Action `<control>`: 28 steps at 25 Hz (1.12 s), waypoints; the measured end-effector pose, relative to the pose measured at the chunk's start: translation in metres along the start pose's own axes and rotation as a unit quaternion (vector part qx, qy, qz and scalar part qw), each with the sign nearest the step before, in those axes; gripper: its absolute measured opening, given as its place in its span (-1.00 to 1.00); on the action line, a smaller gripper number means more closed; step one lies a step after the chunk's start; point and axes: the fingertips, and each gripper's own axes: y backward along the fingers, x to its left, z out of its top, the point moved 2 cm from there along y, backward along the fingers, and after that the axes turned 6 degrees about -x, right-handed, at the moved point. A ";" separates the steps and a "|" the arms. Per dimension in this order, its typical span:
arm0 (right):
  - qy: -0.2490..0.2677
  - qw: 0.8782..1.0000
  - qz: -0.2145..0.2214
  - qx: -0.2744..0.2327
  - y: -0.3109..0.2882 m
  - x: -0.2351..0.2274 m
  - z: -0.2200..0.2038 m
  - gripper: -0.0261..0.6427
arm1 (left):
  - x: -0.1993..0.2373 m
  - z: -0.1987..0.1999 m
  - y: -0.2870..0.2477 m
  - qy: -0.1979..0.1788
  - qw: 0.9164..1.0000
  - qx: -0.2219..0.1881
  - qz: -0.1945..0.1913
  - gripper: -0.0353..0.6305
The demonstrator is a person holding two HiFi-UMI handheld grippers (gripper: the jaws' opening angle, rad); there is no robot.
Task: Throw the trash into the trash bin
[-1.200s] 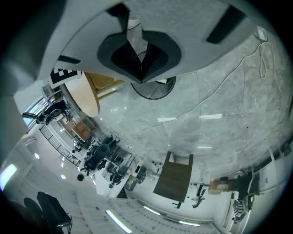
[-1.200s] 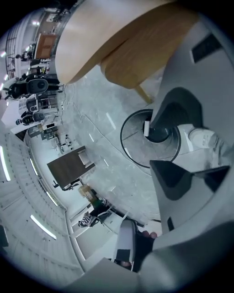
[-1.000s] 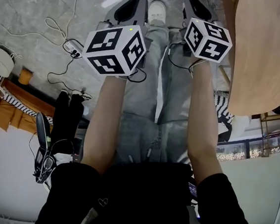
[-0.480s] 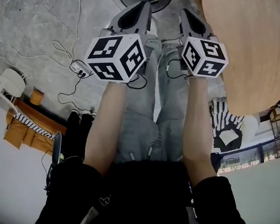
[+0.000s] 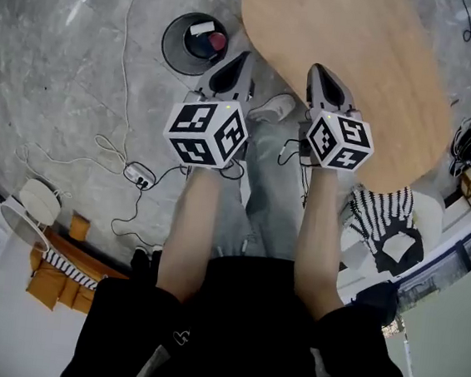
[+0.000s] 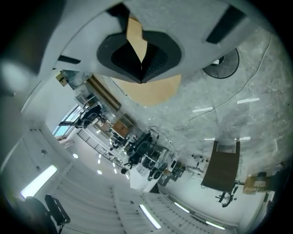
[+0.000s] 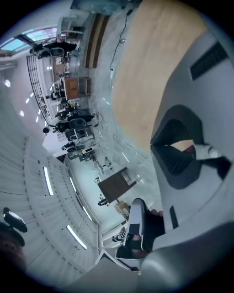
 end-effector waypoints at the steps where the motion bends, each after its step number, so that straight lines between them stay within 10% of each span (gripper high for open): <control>1: -0.005 1.000 -0.010 -0.014 0.014 -0.011 0.012 -0.89 | -0.021 0.003 -0.002 -0.009 1.000 0.000 -0.011 -0.88; 16: -0.113 0.961 -0.132 -0.217 0.253 -0.114 0.146 -0.89 | -0.288 0.056 0.024 -0.093 0.980 -0.043 -0.170 -0.88; 28: -0.036 0.899 -0.202 -0.387 0.427 -0.141 0.275 -0.89 | -0.491 0.121 0.074 -0.199 0.914 -0.123 -0.332 -0.88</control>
